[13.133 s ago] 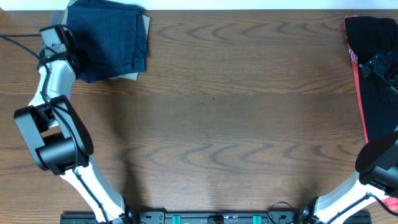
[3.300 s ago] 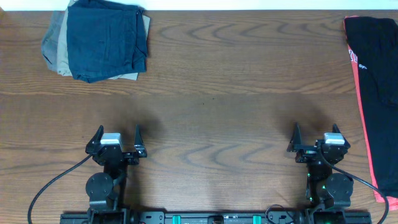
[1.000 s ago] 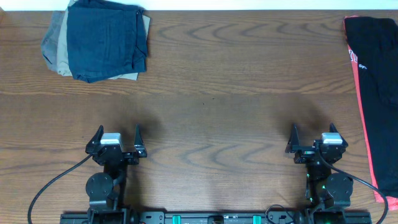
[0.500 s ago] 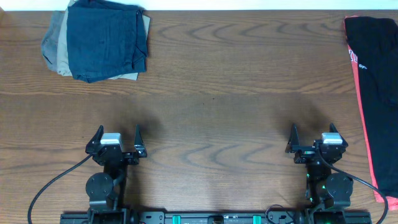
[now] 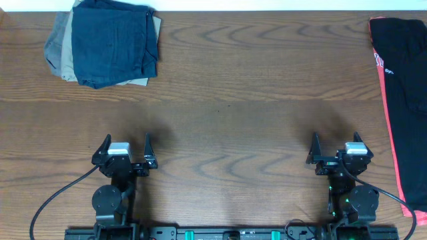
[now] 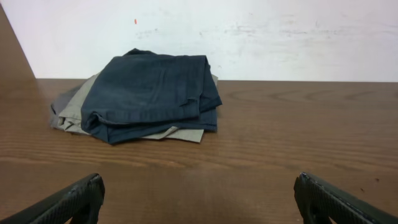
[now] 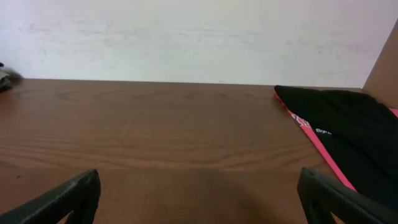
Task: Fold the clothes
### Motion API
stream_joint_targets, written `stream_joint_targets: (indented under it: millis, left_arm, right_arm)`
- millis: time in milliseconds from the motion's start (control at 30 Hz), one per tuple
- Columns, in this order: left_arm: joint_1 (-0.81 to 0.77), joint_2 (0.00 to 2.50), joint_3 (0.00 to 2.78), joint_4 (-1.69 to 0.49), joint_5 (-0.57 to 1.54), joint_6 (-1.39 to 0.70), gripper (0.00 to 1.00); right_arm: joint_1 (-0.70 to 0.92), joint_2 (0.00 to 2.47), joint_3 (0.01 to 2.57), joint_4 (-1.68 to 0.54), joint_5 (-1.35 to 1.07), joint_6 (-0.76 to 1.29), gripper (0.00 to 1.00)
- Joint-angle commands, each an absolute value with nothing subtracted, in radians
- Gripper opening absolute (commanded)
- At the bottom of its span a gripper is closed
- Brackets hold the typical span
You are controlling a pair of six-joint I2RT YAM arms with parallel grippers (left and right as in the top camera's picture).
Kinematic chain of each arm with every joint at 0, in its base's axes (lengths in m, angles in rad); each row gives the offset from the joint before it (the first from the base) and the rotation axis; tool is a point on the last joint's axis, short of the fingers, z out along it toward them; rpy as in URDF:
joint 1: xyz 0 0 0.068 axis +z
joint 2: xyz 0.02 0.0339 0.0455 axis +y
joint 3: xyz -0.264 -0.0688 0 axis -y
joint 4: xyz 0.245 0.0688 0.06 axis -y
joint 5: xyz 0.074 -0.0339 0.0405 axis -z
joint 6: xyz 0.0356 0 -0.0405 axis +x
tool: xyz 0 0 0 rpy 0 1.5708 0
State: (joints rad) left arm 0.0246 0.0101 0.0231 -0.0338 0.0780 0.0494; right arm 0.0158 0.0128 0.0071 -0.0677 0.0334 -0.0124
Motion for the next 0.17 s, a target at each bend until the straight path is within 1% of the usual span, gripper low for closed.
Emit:
stream_joint_targets:
  millis: [0,133]
  left_arm:
    - [0.030,0.004,0.004,-0.063,0.085,0.051,0.98]
    - [0.030,0.004,0.004,-0.063,0.085,0.051,0.98]
  right_arm:
    - [0.019,0.005,0.006,-0.072,0.026,-0.023,0.99]
    - [0.019,0.005,0.006,-0.072,0.026,-0.023,0.99]
